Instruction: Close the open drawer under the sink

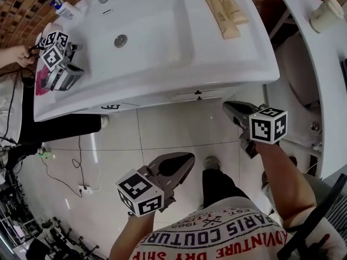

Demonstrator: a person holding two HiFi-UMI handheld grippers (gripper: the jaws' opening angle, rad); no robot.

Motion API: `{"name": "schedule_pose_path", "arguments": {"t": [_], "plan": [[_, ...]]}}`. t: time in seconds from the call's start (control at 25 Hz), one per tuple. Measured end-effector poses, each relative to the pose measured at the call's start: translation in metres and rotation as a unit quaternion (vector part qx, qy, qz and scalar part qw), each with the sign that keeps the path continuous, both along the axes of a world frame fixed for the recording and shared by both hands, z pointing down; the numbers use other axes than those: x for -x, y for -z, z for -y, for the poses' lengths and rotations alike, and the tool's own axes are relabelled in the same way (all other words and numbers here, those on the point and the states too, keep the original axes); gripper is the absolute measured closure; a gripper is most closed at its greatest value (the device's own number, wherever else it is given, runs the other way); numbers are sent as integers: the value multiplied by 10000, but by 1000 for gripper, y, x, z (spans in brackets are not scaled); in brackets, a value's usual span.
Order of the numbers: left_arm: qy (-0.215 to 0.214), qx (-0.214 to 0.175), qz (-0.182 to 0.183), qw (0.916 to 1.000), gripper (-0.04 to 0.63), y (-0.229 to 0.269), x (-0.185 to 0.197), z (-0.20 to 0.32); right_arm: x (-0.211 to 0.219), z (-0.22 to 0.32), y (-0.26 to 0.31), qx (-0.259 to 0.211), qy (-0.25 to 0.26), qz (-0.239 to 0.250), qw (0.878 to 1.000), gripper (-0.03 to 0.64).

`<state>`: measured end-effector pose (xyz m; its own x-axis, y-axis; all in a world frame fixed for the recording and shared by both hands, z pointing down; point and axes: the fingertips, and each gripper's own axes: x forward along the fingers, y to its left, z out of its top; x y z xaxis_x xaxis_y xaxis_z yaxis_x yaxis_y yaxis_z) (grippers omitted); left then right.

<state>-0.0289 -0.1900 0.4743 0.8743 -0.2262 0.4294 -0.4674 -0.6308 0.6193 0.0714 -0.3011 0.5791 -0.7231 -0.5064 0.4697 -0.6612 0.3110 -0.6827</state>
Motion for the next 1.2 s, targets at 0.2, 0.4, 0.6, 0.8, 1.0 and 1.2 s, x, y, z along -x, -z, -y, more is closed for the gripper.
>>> {"name": "schedule_pose_path", "arguments": {"t": [0.2, 0.4, 0.6, 0.8, 1.0, 1.2], "plan": [[-35, -125, -115, 9998, 613, 22, -5, -21, 32, -77, 100, -424, 481, 1365, 9886, 609], [-183, -496, -261, 9983, 613, 58, -15, -50, 34, -147, 154, -1066, 968, 870, 9857, 609], [-339, -891, -405, 9946, 614, 98, -15, -123, 39, -238, 196, -1466, 1276, 538, 9794, 609], [-455, -1507, -356, 9869, 613, 146, 0, -224, 56, -338, 244, -2009, 1248, 546, 9701, 609], [-594, -2005, -298, 9774, 613, 181, 24, -352, 86, -470, 282, -2448, 1320, 489, 9593, 609], [-582, -2415, -467, 9675, 613, 226, 56, -445, 115, -573, 321, -2665, 1185, 325, 9560, 609]]}}
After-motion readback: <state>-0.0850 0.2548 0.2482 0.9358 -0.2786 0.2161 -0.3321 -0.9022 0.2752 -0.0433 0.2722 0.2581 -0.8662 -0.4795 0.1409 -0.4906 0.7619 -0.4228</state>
